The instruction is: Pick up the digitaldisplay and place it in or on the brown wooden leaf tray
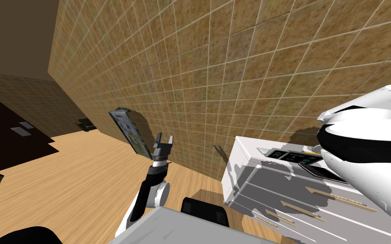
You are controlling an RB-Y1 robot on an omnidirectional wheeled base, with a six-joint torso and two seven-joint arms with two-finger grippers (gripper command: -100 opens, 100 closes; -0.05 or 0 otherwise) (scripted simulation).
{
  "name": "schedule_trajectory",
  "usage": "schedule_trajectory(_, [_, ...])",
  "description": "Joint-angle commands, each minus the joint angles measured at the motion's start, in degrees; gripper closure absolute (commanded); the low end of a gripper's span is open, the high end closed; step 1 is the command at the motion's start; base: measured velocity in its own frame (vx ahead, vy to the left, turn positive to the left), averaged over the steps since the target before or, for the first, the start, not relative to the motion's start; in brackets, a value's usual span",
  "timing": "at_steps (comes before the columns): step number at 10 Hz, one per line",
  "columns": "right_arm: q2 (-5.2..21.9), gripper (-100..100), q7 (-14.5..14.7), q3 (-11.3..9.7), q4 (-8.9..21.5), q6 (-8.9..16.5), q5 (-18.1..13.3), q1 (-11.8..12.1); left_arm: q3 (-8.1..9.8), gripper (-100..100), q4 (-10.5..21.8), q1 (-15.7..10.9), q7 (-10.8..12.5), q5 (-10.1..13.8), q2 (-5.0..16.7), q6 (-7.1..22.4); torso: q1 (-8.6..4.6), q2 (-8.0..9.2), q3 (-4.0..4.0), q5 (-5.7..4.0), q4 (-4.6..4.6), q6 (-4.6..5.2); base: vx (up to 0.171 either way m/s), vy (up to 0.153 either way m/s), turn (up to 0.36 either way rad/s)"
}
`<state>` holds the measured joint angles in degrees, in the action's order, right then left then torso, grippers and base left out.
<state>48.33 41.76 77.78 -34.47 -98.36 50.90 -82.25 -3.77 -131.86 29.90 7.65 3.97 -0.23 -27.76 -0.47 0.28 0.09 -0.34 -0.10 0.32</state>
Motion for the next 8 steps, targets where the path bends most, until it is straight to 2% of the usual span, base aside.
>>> schedule_trajectory(1, [0.0, 0, 0.0, 0.0, 0.0, 0.0, 0.0, 0.0, 0.0, 0, 0.0, 0.0, 0.0, 0.0, 0.0, 0.0, 0.0, 0.0, 0.0, 0.0, 0.0, 0.0, 0.0, 0.0, 0.0])
schedule_trajectory(2, [0.1, -100, 0.2, 0.2, 0.0, 2.8, 0.5, -0.3, 0.0, 0, 0.0, 0.0, 0.0, 0.0, 0.0, 0.0, 0.0, 0.0, 0.0, 0.0, 0.0, 0.0, -0.006, 0.009, 0.007])
schedule_trajectory(5, [0.3, -100, 1.1, 1.0, 0.1, 7.9, 2.6, -1.4, 0.0, 0, 0.0, 0.0, 0.0, 0.0, 0.0, 0.0, 0.13, 0.04, 0.02, 0.03, 0.01, -0.01, -0.013, 0.034, 0.013])
schedule_trajectory(6, [0.4, -100, 1.5, 1.4, 0.1, 9.2, 3.5, -1.9, 0.0, 0, 0.0, 0.0, 0.0, 0.0, 0.0, 0.0, 0.17, 0.05, 0.03, 0.04, 0.01, -0.01, -0.018, 0.052, 0.018])
schedule_trajectory(7, [0.4, -100, 1.5, 1.4, 0.1, 9.2, 3.5, -1.9, -0.01, 0, 0.0, 0.0, 0.0, 0.0, 0.0, 0.0, 0.21, 0.06, 0.03, 0.05, 0.01, -0.02, -0.009, 0.036, 0.006])
schedule_trajectory(8, [0.5, -100, 2.4, 2.2, 0.2, 11.1, 5.8, -3.2, 0.0, 0, 0.0, 0.0, 0.0, 0.0, 0.0, 0.0, 0.16, 0.04, 0.03, 0.05, 0.02, 0.0, -0.015, 0.054, 0.033])
